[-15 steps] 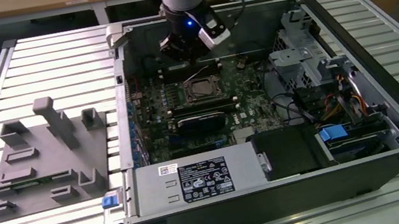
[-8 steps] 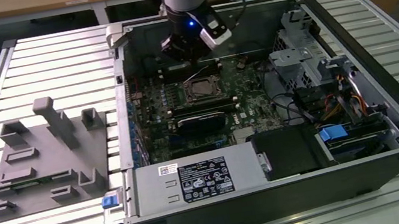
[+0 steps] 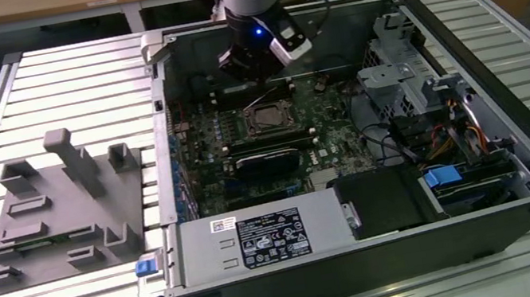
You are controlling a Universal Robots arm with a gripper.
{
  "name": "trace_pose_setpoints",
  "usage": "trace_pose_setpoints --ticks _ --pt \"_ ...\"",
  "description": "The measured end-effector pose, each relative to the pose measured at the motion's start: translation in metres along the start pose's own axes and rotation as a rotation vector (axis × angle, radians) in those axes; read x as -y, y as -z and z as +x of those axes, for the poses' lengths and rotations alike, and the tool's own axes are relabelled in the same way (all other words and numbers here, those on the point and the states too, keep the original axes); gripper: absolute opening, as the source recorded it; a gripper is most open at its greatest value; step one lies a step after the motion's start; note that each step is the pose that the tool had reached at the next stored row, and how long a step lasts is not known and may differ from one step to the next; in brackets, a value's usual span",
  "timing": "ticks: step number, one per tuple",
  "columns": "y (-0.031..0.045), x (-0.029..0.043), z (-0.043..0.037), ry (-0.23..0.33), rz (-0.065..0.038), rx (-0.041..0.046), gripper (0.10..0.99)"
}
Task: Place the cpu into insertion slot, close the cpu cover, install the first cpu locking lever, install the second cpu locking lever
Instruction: 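Install the first cpu locking lever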
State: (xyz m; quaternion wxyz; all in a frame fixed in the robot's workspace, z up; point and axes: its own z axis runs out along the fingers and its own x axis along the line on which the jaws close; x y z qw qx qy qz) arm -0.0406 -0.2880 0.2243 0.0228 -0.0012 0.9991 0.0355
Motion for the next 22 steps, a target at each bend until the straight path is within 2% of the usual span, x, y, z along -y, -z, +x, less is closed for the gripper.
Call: trace_pose_setpoints --ticks 13,22 --pt "-0.0025 -0.0006 -0.0041 0.0 0.0 0.0 0.106" --pt "-0.007 -0.0013 -0.012 -0.001 0.0 0.0 0.106"
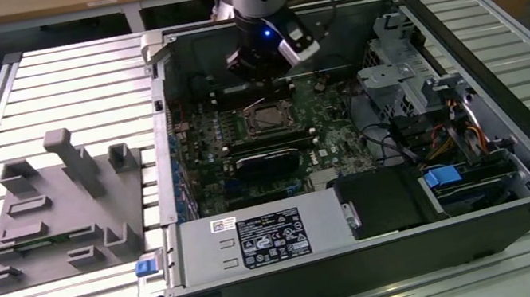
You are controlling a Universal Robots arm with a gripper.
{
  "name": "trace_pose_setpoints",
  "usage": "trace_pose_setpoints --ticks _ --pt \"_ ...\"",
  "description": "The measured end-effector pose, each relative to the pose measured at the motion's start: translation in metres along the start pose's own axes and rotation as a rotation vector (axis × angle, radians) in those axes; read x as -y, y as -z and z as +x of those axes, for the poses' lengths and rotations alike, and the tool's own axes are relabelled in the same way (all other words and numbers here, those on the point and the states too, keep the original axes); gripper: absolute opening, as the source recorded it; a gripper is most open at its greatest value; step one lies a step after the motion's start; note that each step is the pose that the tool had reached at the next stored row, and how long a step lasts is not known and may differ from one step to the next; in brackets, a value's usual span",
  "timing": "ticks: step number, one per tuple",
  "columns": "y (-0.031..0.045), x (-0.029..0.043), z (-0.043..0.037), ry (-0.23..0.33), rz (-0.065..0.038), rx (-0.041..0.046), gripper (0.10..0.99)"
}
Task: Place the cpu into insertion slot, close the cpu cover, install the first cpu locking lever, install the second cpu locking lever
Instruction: 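Install the first cpu locking lever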
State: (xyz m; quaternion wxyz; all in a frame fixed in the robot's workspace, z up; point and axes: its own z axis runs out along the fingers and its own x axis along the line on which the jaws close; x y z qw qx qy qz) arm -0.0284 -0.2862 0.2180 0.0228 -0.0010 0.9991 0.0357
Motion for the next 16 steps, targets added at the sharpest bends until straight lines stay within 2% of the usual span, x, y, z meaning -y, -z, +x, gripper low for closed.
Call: trace_pose_setpoints --ticks 8,16 --pt "-0.0073 -0.0008 -0.0048 0.0 0.0 -0.0001 0.106" --pt "-0.0162 -0.0003 -0.0063 0.0 0.0 0.0 0.106"
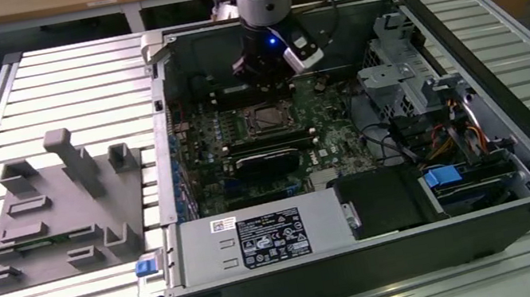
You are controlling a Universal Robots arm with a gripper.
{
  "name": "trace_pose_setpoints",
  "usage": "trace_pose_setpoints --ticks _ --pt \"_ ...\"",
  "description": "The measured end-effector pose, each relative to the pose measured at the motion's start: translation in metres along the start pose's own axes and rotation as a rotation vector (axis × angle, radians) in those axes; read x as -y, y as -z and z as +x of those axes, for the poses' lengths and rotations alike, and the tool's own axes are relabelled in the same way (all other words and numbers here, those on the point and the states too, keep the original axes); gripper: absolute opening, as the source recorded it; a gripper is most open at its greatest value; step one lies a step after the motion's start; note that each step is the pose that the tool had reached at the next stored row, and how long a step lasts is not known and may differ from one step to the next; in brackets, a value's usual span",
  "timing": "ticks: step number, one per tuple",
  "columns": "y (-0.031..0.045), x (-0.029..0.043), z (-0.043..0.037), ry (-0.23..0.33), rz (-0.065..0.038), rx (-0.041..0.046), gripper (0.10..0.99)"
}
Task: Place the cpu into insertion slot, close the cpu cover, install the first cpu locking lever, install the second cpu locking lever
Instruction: 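Install the first cpu locking lever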
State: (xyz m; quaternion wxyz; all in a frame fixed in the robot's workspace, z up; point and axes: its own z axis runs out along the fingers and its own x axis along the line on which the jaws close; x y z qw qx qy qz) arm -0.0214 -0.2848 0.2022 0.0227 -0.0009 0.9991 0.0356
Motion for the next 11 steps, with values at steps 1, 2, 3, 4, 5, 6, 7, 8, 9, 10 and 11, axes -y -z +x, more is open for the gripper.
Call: trace_pose_setpoints --ticks 1,2,3,4,5,6,7,8,9,10,11 --pt "-0.0012 0.0001 -0.0001 0.0 0.0 0.0 0.106" --pt "-0.0022 0.0002 -0.0002 0.0 0.001 0.0 0.106" --pt "-0.0029 0.0002 -0.0002 0.0 0.001 -0.0001 0.106" --pt "-0.0029 0.0003 -0.0003 0.0 0.001 -0.0001 0.106" --pt "-0.0029 0.0003 -0.0003 0.0 0.001 -0.0001 0.106" --pt "-0.0029 0.0003 -0.0003 0.0 0.001 -0.0001 0.106" --pt "-0.0027 0.0002 -0.0004 0.0 0.001 0.0 0.106" --pt "-0.0021 0.0002 -0.0004 0.0 0.001 0.0 0.106" --pt "-0.0015 0.0001 -0.0005 0.0 0.001 0.0 0.106" --pt "-0.0011 0.0001 -0.0005 0.0 0.001 0.0 0.106" --pt "-0.001 0.0 -0.0005 0.0 0.001 0.0001 0.106"
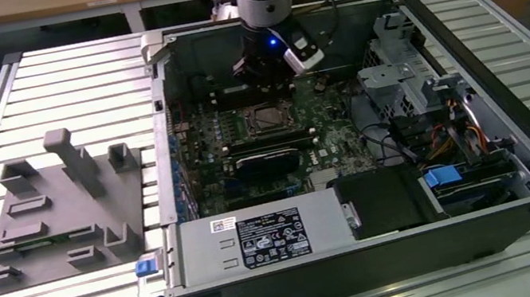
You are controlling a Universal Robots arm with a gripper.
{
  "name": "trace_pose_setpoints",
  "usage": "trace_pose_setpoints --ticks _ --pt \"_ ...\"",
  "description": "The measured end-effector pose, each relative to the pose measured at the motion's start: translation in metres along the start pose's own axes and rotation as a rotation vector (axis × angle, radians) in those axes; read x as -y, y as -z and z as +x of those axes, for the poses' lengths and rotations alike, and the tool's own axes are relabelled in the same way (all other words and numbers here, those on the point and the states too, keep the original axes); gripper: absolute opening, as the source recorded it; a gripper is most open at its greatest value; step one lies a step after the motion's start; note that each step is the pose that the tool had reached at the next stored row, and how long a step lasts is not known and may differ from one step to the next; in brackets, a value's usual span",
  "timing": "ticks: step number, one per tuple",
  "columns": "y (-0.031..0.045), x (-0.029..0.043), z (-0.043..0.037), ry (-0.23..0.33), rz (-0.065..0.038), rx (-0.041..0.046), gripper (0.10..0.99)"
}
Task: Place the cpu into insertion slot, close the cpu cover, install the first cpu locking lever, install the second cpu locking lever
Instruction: 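Install the first cpu locking lever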
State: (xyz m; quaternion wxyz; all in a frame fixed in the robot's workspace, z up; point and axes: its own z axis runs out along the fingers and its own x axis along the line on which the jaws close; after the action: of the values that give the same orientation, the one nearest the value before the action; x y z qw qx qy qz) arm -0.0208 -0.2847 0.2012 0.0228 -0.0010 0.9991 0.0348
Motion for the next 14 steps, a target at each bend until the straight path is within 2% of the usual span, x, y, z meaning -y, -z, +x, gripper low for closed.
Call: trace_pose_setpoints --ticks 7,14 --pt "-0.0015 0.0001 0.0001 0.001 0.015 -0.0003 0.106" --pt "-0.0031 -0.0001 0.0002 0.001 0.024 -0.0002 0.106"
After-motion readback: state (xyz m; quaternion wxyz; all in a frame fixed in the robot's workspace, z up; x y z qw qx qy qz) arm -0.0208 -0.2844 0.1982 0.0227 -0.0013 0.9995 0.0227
